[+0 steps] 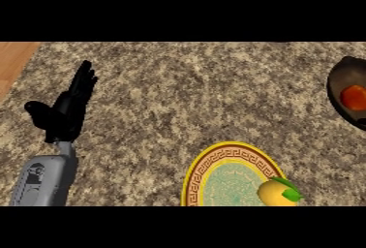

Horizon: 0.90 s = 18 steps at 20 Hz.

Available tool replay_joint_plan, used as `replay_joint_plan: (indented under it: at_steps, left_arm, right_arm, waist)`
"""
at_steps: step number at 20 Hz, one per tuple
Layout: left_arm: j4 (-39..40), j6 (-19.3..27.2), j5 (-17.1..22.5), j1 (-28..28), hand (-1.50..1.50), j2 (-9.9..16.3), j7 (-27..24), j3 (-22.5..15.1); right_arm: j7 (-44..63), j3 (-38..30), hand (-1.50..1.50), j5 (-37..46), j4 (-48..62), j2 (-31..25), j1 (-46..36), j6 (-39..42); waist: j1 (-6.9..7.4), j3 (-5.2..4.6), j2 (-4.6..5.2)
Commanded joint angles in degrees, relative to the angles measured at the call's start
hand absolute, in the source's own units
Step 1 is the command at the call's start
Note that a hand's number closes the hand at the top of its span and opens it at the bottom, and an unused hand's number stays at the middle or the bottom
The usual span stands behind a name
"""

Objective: Pick the tomato from the plate and place it in the pan

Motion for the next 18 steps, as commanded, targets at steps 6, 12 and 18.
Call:
replay_joint_plan:
  at_steps: [6, 12, 18]
  left_arm:
    - [-1.0, -0.3, 0.6, 2.5, 0.0, 1.4, 0.1, 1.6]
    - [-1.8, 0.8, 0.1, 2.8, 0.0, 1.2, 0.7, 1.8]
    - [-0.4, 1.2, 0.2, 4.1, 0.0, 1.4, -0.2, 2.9]
  right_arm:
    - [-6.6, -6.2, -1.5, -7.1, 5.2, -8.1, 4.9, 20.2]
    - [-9.8, -6.7, -1.5, -9.2, 4.3, -11.6, 9.3, 30.1]
    - [-11.0, -6.2, -1.5, -11.0, 1.8, -16.1, 13.6, 36.8]
  waist:
    - [-2.4, -0.08, -0.86]
    - [-3.65, 0.04, -1.3]
    - [-5.5, -0.08, -1.81]
